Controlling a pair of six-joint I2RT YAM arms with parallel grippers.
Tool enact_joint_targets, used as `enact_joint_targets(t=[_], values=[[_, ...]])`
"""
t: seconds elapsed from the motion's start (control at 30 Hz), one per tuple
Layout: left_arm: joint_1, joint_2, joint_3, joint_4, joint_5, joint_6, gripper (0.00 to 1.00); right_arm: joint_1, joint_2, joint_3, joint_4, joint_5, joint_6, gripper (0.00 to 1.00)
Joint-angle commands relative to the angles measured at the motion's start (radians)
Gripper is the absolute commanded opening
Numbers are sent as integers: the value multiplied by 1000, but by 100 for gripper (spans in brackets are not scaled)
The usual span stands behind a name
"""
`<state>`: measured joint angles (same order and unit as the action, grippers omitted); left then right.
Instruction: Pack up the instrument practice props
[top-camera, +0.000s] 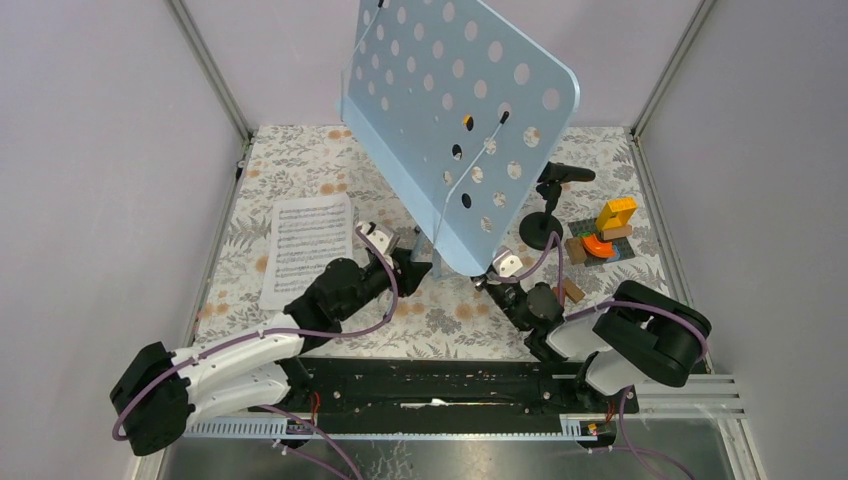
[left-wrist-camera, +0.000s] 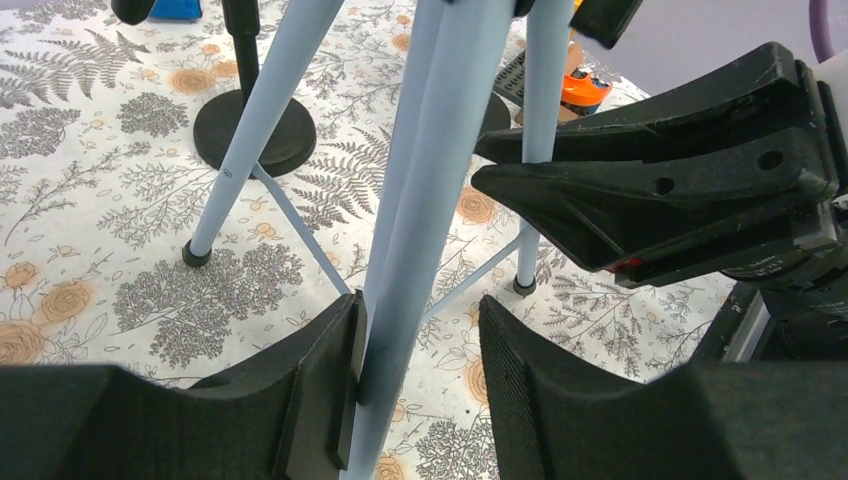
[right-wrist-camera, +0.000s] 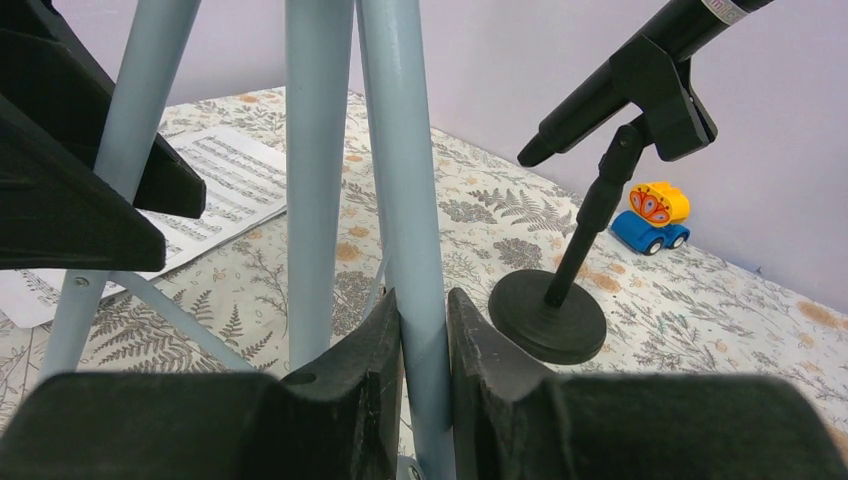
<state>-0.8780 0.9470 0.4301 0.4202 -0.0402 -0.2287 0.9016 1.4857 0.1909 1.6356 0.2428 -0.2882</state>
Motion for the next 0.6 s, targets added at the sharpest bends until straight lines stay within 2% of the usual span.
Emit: enact_joint_targets(t=[0.0, 0.1, 0.23, 0.43, 0.5, 0.57], values=[[-23, 13, -28, -26, 43, -31, 47, -1, -19, -62, -19, 70, 105, 16], [-24, 12, -59, -4, 11, -47, 34, 0, -94, -52, -132, 44, 122, 24], [-23, 6, -95, 43, 2, -70, 17, 0, -223, -19, -364, 19, 137, 37], [-24, 24, -115, 83, 10, -81, 6, 0, -397, 11, -568, -13, 159, 58], [-23, 32, -118, 96, 17, -82, 4, 0, -437, 25, -609, -21, 182, 64], [-24, 37, -121, 111, 24, -85, 5, 0, -469, 46, -645, -33, 230, 75]])
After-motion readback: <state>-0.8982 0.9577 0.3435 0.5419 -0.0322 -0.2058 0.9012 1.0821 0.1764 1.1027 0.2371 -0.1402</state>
